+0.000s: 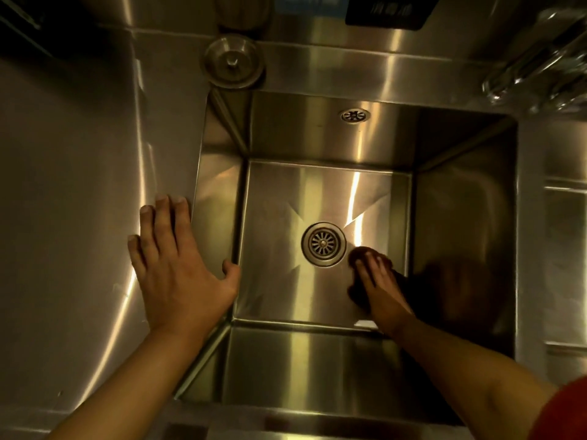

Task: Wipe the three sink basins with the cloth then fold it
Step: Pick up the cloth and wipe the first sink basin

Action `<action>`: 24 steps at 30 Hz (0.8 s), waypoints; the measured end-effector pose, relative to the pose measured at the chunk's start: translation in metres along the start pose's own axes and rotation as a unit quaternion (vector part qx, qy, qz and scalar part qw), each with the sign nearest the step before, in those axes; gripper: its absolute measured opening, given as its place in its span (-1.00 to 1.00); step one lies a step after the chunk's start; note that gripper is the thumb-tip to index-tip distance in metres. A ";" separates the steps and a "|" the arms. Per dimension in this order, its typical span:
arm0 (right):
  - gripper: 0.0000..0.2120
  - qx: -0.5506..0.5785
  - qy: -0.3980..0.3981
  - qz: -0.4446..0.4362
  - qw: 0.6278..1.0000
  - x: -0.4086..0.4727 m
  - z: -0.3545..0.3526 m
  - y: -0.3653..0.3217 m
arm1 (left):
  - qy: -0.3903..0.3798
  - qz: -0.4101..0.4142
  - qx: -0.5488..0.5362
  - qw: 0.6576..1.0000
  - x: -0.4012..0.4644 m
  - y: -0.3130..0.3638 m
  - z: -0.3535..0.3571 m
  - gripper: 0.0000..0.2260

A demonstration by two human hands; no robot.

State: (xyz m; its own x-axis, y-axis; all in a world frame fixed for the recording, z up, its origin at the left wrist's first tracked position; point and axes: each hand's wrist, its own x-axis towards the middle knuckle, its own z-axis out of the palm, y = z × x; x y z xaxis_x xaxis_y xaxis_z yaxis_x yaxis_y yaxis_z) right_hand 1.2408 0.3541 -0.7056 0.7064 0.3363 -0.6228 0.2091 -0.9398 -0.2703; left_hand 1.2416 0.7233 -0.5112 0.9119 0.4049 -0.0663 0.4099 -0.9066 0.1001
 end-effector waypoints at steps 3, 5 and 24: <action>-0.28 0.077 0.031 0.113 0.990 0.037 -0.036 0.003 | 0.004 -0.002 -0.003 1.000 0.000 -0.001 0.002 0.01; -0.31 0.098 0.074 0.159 0.980 0.070 -0.060 0.003 | 0.004 0.000 0.002 1.000 0.000 -0.003 0.004 0.01; -0.30 -0.132 -0.137 -0.323 0.927 0.064 0.024 -0.167 | 0.002 0.007 0.007 1.000 -0.001 -0.002 0.002 0.06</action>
State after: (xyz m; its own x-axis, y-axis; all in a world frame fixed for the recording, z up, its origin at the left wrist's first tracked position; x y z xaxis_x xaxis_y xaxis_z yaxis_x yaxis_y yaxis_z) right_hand 1.2349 0.5334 -0.7178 0.1852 0.8030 -0.5665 0.7126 -0.5067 -0.4853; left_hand 1.2401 0.7245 -0.5133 0.9180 0.3918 -0.0617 0.3960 -0.9141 0.0876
